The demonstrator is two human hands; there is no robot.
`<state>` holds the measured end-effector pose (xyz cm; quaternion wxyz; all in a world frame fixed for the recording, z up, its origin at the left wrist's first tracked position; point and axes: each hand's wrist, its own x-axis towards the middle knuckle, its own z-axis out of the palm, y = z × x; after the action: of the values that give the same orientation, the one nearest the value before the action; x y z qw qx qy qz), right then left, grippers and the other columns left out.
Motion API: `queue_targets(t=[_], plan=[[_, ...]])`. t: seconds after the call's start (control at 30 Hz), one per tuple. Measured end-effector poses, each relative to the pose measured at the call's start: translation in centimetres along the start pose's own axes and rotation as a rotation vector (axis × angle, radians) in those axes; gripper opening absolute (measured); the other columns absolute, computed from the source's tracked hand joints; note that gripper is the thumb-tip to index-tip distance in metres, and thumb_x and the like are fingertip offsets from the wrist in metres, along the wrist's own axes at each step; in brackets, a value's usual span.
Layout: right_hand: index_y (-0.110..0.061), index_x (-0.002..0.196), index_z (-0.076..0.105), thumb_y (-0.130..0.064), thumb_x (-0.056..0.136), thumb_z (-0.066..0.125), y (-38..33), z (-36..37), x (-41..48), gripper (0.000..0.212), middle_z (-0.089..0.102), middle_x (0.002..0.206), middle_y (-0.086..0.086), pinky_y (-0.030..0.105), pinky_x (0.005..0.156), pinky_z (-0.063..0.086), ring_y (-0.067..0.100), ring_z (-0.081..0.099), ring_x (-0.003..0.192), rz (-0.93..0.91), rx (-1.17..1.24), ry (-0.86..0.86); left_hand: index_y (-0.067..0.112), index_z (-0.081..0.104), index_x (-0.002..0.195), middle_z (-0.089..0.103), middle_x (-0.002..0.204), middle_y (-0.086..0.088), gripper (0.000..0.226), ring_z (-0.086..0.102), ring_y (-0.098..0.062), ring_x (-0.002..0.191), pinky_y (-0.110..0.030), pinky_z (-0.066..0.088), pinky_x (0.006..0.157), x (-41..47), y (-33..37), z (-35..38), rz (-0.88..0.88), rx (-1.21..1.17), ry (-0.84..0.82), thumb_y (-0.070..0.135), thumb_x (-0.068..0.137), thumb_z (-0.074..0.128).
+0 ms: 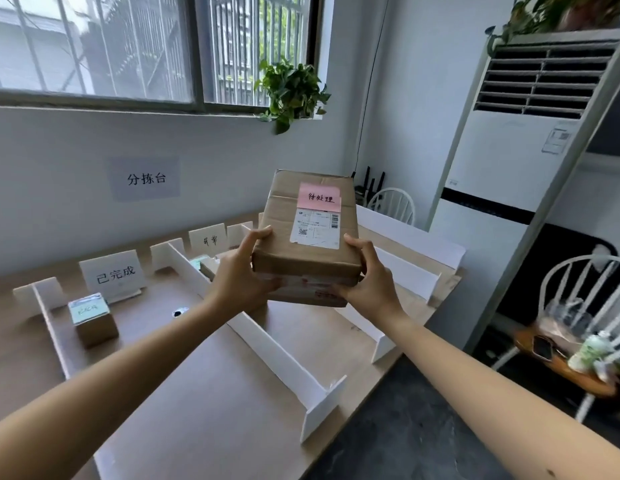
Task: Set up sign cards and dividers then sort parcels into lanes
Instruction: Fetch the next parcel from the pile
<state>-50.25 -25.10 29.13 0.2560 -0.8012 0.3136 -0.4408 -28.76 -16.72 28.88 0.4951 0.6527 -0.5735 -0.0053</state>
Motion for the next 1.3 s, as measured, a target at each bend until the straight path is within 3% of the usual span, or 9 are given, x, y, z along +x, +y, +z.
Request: queue_targets(t=[0.13,0.27,0.6,0.73,1.0,1.1,1.2,1.3], plan=[[-0.026,0.133,0.041,-0.015,0.069,0.085,2.0,-1.0,1.0,0.078,0.052,0.119,-0.013,0.023,0.084,0.056,0.01,0.059,0.102,0.036,-0.008,0.018,0.025,0.045,0.134,0.062,0.102,-0.007,0.088,0.06,-0.029,0.081,-0.033,0.05,0.066,2.1,-0.4,2.6,0.016,-0.008,-0.045,0.012,0.058,0.088],[-0.026,0.132,0.042,-0.012,0.067,0.086,3.9,-2.5,1.6,0.08,0.053,0.116,-0.013,0.008,0.078,0.049,0.006,0.058,0.097,0.094,0.001,0.036,0.023,0.044,0.135,0.058,0.108,-0.003,0.088,0.06,-0.023,0.087,-0.028,0.046,0.069,3.6,0.2,5.1,0.045,-0.037,-0.099,0.013,0.06,0.088],[-0.03,0.132,0.041,-0.005,0.066,0.084,9.0,-6.7,2.7,0.082,0.054,0.116,-0.011,0.002,0.077,0.046,0.007,0.057,0.097,0.198,0.006,0.066,0.025,0.045,0.134,0.059,0.102,0.003,0.087,0.059,-0.02,0.084,-0.018,0.042,0.063,6.1,2.1,11.9,0.076,-0.073,-0.143,0.012,0.059,0.088],[-0.028,0.132,0.041,-0.004,0.067,0.083,11.2,-8.7,3.3,0.081,0.052,0.116,-0.011,0.001,0.077,0.045,0.007,0.056,0.099,0.218,0.007,0.053,0.021,0.046,0.134,0.059,0.106,-0.001,0.088,0.058,-0.023,0.086,-0.025,0.043,0.068,6.9,3.0,14.7,0.084,-0.083,-0.148,0.01,0.058,0.089],[-0.024,0.131,0.043,-0.001,0.066,0.082,16.2,-14.0,5.6,0.08,0.053,0.117,-0.009,-0.001,0.075,0.043,0.01,0.057,0.1,0.201,-0.01,0.037,0.023,0.045,0.134,0.059,0.108,-0.003,0.086,0.054,-0.02,0.078,-0.022,0.041,0.063,9.0,5.9,21.4,0.046,-0.094,-0.132,0.012,0.059,0.088],[-0.024,0.13,0.044,0.001,0.066,0.081,18.2,-16.7,6.6,0.079,0.053,0.114,-0.011,-0.001,0.073,0.042,0.006,0.055,0.094,0.208,0.007,0.037,0.023,0.045,0.133,0.058,0.113,-0.002,0.086,0.056,-0.02,0.082,-0.025,0.044,0.068,10.0,7.6,24.4,0.043,-0.098,-0.121,0.012,0.059,0.088],[-0.027,0.129,0.044,0.0,0.065,0.082,20.3,-19.1,7.5,0.079,0.052,0.111,-0.016,0.005,0.08,0.047,0.001,0.055,0.091,0.2,0.004,0.028,0.021,0.046,0.133,0.058,0.105,-0.001,0.087,0.056,-0.022,0.079,-0.026,0.043,0.067,10.8,9.3,26.9,0.046,-0.085,-0.094,0.013,0.058,0.089],[-0.026,0.129,0.045,0.0,0.065,0.082,22.3,-21.3,8.0,0.079,0.051,0.107,-0.02,0.0,0.075,0.043,-0.005,0.055,0.087,0.195,-0.005,0.022,0.022,0.047,0.132,0.06,0.104,-0.001,0.088,0.056,-0.024,0.08,-0.027,0.045,0.068,11.3,10.5,29.5,0.039,-0.083,-0.083,0.013,0.056,0.09]])
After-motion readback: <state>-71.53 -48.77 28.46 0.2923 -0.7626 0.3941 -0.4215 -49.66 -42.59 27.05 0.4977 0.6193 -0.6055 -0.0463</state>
